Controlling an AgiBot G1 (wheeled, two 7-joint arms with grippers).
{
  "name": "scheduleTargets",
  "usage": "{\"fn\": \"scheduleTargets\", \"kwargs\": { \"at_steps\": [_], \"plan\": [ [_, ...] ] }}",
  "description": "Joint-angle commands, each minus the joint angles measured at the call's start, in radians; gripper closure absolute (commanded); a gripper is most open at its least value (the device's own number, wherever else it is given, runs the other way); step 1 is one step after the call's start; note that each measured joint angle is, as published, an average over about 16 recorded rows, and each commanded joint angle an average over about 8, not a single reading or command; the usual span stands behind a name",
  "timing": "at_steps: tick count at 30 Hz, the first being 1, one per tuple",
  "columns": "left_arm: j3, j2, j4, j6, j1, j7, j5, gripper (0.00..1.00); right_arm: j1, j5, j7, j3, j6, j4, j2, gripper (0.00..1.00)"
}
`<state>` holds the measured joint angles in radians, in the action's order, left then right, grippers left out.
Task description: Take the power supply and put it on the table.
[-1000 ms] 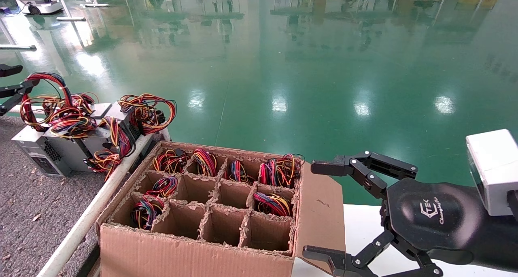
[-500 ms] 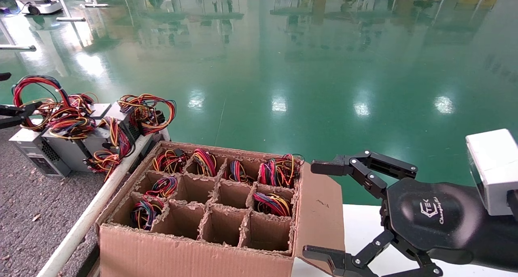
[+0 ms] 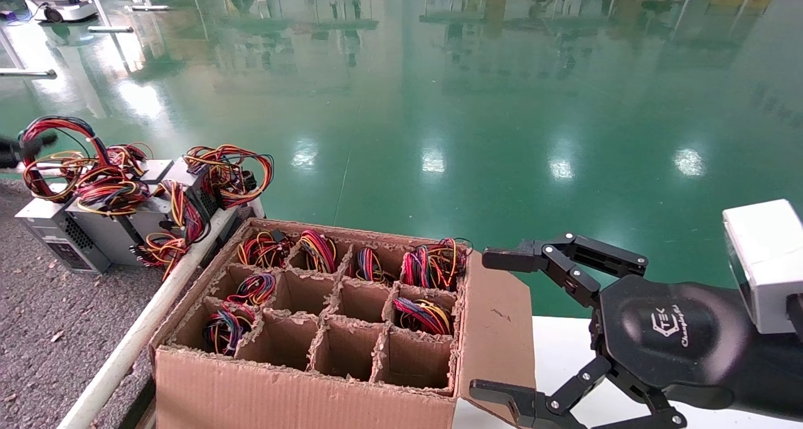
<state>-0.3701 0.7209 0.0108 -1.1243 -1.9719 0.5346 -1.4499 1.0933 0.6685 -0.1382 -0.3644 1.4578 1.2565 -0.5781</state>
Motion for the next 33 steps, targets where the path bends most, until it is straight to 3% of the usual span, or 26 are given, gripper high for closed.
{"fn": "scheduleTargets", "kwargs": {
  "at_steps": [1,7,17,33],
  "plan": [
    [0.002,0.002,-0.009,-0.018,-0.030,-0.051,0.003,0.00,0.000,0.000,0.000,0.000,0.000,0.000,0.000,0.00],
    [0.099,0.078,-0.052,0.010,-0.061,-0.146,0.142,0.00,0.000,0.000,0.000,0.000,0.000,0.000,0.000,0.00],
    [0.181,0.217,-0.058,0.187,-0.089,-0.258,0.265,0.00,0.000,0.000,0.000,0.000,0.000,0.000,0.000,0.00],
    [0.169,0.151,0.252,0.063,0.137,-0.378,0.384,0.00,0.000,0.000,0.000,0.000,0.000,-0.001,0.000,0.00]
  ]
}}
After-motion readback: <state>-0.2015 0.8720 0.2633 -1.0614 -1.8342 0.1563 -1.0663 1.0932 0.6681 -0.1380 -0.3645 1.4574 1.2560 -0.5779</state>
